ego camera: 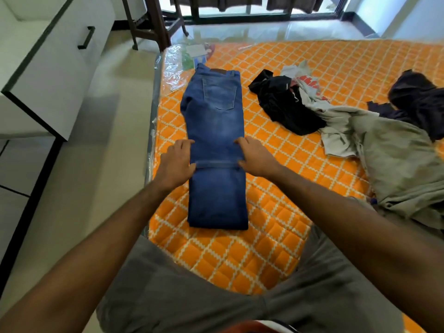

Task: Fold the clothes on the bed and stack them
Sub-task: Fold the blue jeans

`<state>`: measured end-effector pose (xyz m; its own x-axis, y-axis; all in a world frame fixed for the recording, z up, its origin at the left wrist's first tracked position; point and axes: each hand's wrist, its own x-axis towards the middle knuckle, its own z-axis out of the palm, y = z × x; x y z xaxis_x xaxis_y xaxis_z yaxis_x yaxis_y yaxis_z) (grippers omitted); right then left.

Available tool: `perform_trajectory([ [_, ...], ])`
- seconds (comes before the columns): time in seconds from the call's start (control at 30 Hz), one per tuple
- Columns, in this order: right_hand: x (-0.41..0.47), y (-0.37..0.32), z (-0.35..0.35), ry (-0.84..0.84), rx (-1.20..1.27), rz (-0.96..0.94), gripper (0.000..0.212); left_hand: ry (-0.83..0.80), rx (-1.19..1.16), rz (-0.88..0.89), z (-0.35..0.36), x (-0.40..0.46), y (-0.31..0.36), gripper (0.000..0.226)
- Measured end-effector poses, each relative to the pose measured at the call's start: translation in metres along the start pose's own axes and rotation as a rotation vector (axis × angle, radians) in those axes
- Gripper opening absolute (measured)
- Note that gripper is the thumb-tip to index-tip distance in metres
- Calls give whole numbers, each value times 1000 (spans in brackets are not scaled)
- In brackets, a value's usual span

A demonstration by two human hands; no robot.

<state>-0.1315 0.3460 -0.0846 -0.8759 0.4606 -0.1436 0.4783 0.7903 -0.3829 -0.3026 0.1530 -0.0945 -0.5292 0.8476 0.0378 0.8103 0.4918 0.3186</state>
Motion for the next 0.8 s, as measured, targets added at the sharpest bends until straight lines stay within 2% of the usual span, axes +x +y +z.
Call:
perform_trajectory([
  [0.07,-18,-1,22,109,-31,-93,59,49,68,144,14,-19,8,69],
  [0.1,-33,-1,39,108,-15,-152,61,-3,56,260,24,-34,13,73],
  [0.17,-70,-6,79,-42,-21,-233,76,-302,96,370,45,-71,25,86],
  [0.23,-100,-8,119,-245,-205,-237,95,-572,348,327,72,-99,28,95],
  [0.3,-113,-10,147,-244,-345,-200,96,-551,468,307,96,-109,26,93],
  [0.4,-109,-19,160,-128,-396,-152,86,-407,454,328,115,-102,17,90],
  [0.53,-98,-26,151,-195,-501,-125,69,-493,460,247,114,-96,19,87],
  [0.6,-97,-29,134,-281,-555,-150,65,-612,449,213,102,-90,31,82],
  [0.67,-99,-32,108,-443,-529,-170,65,-809,365,189,79,-82,44,81],
  [0.73,-104,-40,81,-637,-409,-156,68,-964,190,189,53,-80,57,76],
  [0.8,-113,-48,55,-840,-271,-148,62,-1088,-12,187,26,-86,69,64],
])
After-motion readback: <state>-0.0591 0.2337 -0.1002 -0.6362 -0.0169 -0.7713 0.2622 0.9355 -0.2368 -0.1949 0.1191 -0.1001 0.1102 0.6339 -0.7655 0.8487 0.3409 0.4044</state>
